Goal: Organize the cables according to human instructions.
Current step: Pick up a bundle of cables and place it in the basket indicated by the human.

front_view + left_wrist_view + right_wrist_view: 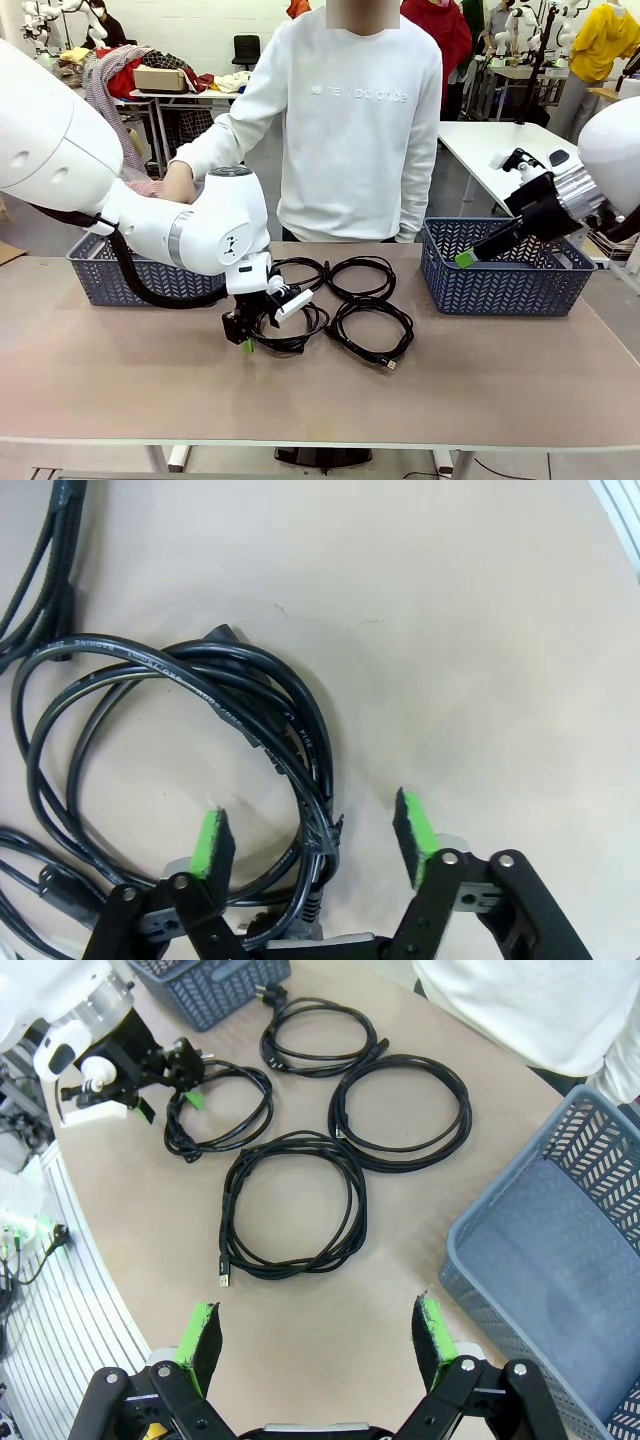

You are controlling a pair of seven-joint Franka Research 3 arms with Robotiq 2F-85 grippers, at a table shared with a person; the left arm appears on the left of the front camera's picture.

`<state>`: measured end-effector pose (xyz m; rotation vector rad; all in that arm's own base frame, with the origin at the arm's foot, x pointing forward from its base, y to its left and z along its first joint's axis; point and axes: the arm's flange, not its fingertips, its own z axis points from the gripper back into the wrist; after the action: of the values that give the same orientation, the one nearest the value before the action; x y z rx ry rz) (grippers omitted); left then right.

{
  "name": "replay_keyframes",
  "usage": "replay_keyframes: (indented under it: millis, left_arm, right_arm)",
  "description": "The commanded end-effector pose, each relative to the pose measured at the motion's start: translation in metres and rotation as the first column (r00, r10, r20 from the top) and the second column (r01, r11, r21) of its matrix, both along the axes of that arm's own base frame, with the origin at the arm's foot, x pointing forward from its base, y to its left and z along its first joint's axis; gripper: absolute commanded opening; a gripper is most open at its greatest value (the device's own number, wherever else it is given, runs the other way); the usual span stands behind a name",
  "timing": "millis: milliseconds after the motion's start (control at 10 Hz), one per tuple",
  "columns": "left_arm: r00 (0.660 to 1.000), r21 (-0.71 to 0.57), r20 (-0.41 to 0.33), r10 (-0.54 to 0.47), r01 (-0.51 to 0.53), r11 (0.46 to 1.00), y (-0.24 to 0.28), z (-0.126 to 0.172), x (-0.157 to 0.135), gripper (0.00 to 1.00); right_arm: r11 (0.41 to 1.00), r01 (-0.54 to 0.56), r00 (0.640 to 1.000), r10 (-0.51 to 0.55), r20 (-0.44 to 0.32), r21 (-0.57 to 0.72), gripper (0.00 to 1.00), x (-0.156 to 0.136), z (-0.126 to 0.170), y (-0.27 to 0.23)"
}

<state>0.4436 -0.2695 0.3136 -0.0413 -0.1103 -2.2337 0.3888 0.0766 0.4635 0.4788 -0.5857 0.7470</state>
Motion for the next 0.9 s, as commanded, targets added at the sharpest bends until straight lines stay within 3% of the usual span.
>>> replay_keyframes:
  millis: [0,100,200,300,400,500,600,800]
  left_arm:
    - [1.0,0.02,-0.009,0.007,-0.007,1.0,0.0032,-0.0006,-0.0017,0.65]
    - [1.0,0.02,-0.011,0.008,-0.008,1.0,0.0036,-0.0011,-0.0014,0.6]
    - [1.0,0.021,-0.012,0.009,-0.008,1.0,0.004,-0.0013,-0.0015,0.45]
    - [1.0,0.02,-0.011,0.011,-0.011,1.0,0.0046,-0.0014,-0.0015,0.4]
    - [1.0,0.024,-0.012,0.013,-0.013,1.0,0.0051,-0.0015,-0.0017,0.25]
    - [1.0,0.024,-0.013,0.014,-0.014,1.0,0.0053,-0.001,-0.002,0.2]
    - [1.0,0.024,-0.016,0.01,-0.009,1.0,0.0053,0.0001,-0.0029,0.05]
    - [0.999,0.015,-0.037,-0.019,0.019,1.0,0.005,0.007,-0.0092,0.0]
  right_arm:
    - [0.999,-0.023,1.0,0.023,0.018,0.024,1.0,0.0044,-0.0007,-0.0002]
    - [0.999,-0.023,1.0,0.023,0.018,0.024,1.0,0.0044,-0.0007,-0.0002]
    - [0.999,-0.023,1.0,0.023,0.018,0.024,1.0,0.0044,-0.0007,-0.0002]
    - [0.999,-0.023,1.0,0.023,0.018,0.024,1.0,0.0044,-0.0007,-0.0002]
    - [0.999,-0.023,1.0,0.023,0.018,0.024,1.0,0.0044,-0.0007,-0.0002]
    - [0.999,-0.023,1.0,0.023,0.018,0.024,1.0,0.0044,-0.0007,-0.0002]
    - [0.999,-0.023,1.0,0.023,0.018,0.024,1.0,0.0044,-0.0007,-0.0002]
    - [0.999,-0.023,1.0,0.023,0.018,0.024,1.0,0.0044,-0.0007,-0.0002]
